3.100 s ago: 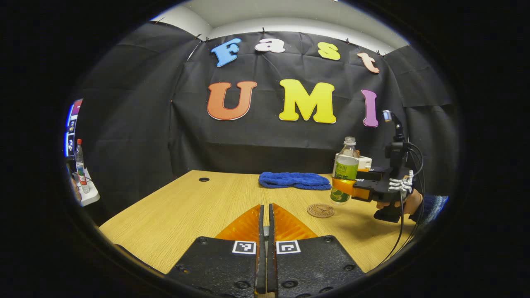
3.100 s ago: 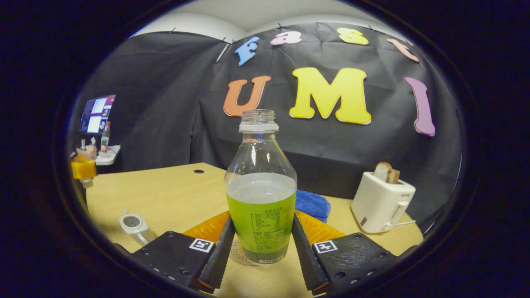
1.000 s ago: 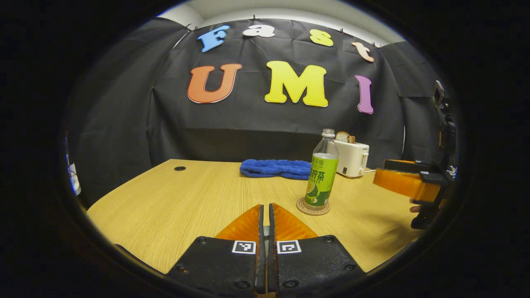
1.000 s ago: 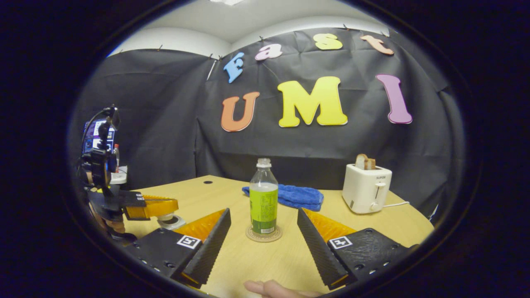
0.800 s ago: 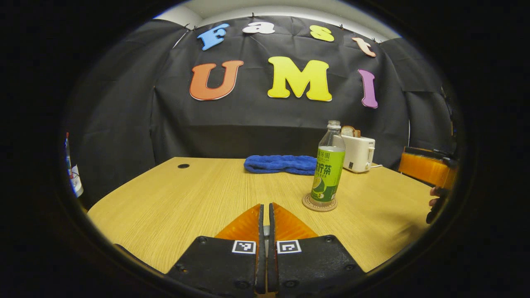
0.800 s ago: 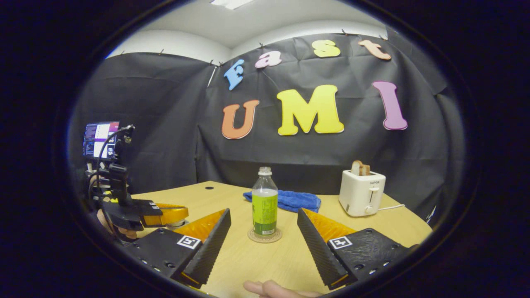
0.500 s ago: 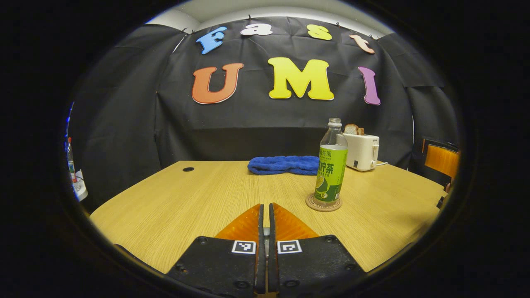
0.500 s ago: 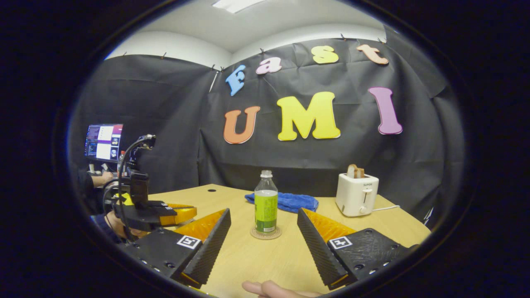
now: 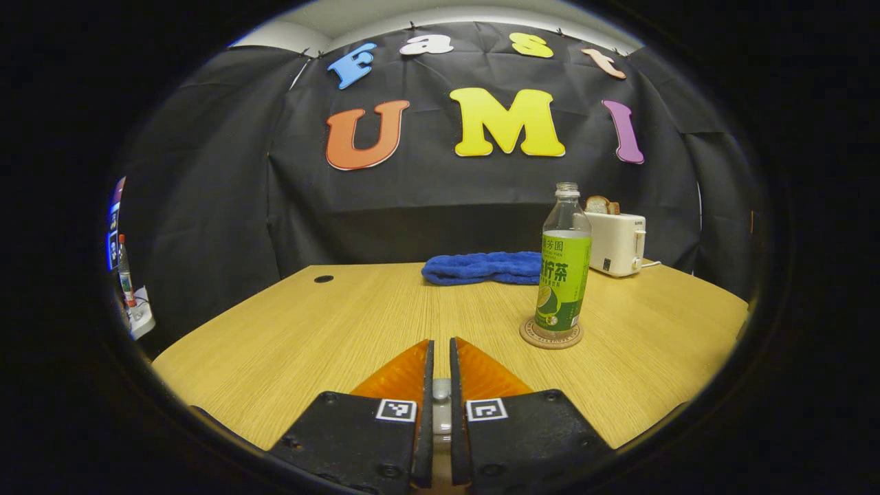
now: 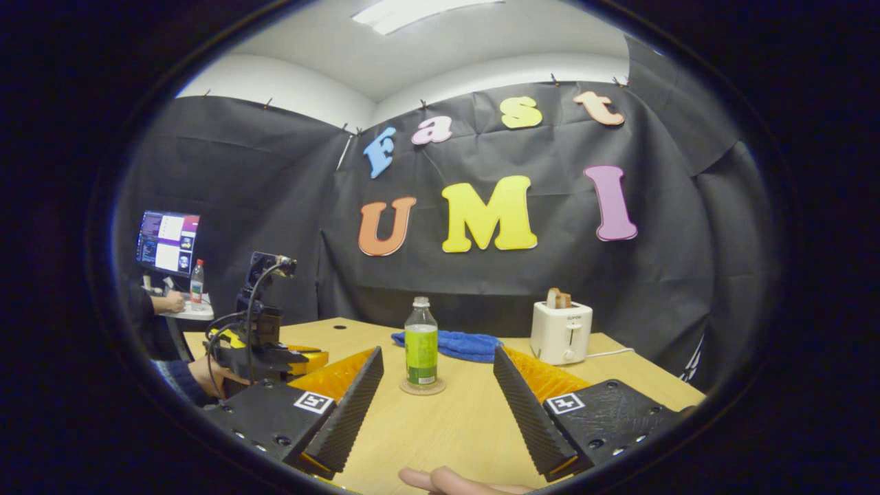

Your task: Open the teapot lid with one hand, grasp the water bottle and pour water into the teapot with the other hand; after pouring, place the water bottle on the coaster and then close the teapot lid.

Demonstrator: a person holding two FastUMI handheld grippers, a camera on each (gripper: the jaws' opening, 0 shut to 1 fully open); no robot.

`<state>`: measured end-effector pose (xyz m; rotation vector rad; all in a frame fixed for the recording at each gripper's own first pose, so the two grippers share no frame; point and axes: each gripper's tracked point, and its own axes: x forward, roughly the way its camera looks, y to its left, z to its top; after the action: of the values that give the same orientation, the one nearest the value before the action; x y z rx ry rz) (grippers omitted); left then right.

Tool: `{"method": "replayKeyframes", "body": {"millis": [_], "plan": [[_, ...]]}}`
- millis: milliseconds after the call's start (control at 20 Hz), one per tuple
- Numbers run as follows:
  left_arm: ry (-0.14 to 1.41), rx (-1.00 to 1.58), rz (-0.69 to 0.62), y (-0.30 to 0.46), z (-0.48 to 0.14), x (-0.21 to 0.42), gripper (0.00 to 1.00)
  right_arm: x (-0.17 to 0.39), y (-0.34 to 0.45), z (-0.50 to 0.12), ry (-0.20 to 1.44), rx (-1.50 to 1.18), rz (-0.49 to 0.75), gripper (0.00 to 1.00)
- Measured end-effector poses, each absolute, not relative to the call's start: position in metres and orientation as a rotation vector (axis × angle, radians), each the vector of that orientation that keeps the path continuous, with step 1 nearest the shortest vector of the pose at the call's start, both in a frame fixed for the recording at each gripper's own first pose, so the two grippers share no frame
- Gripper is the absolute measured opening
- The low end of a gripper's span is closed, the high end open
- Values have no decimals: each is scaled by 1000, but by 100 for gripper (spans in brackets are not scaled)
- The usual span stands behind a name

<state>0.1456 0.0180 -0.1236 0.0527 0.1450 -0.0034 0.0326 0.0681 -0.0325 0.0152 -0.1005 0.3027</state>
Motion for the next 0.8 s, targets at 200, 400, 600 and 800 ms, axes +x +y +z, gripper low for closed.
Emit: {"method": "replayKeyframes", "body": {"millis": [200,400,600,800], "plan": [[137,29,19,24,-113,143,33,26,61,-31,-107,34,292,97],[145,-50,13,21,-102,130,49,27,56,-32,-89,49,276,96],[141,-88,3,18,-83,107,57,21,49,-29,-83,55,227,96],[72,-82,15,14,-47,68,99,7,62,-19,-85,30,222,93]]}}
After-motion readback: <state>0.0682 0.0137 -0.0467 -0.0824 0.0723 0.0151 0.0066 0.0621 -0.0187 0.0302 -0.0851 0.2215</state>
